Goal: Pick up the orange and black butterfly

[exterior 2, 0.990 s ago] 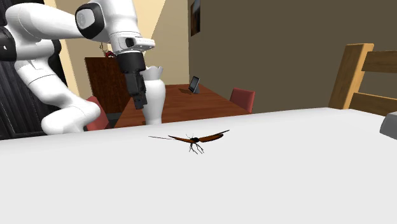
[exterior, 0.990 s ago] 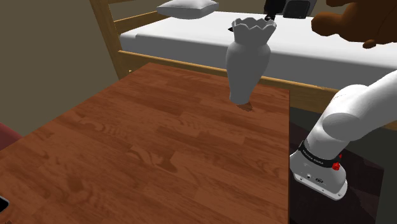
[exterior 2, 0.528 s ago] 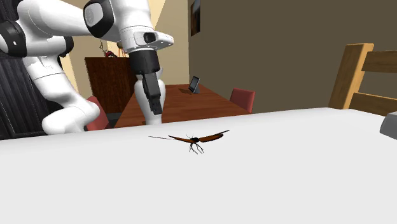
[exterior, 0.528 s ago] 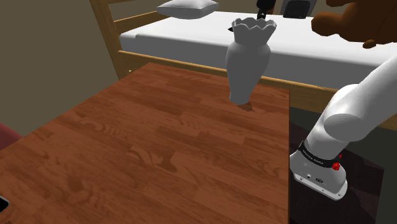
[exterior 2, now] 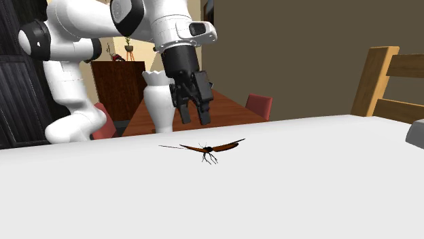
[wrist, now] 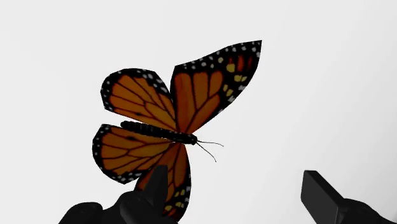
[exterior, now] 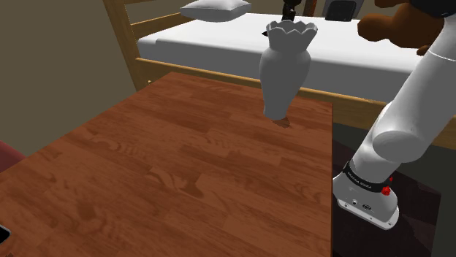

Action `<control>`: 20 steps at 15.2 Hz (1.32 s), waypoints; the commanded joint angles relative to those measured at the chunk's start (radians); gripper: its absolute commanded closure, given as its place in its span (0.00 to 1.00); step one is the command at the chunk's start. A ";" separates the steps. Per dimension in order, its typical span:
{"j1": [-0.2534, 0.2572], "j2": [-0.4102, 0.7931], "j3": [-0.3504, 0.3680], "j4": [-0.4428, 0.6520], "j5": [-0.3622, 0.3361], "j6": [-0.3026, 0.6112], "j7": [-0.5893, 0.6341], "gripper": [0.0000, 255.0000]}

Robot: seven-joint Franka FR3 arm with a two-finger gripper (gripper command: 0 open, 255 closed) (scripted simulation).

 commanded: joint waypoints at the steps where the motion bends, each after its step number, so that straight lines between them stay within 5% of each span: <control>1: -0.007 0.097 -0.013 0.102 0.050 0.000 -0.086 0.00; 5: -0.056 0.278 -0.011 0.328 0.146 -0.037 -0.236 0.00; 15: -0.046 0.260 -0.007 0.203 0.136 0.073 -0.232 0.00; 16: -0.045 0.261 -0.006 0.204 0.136 0.072 -0.231 1.00; 20: -0.046 0.261 -0.007 0.205 0.136 0.071 -0.232 1.00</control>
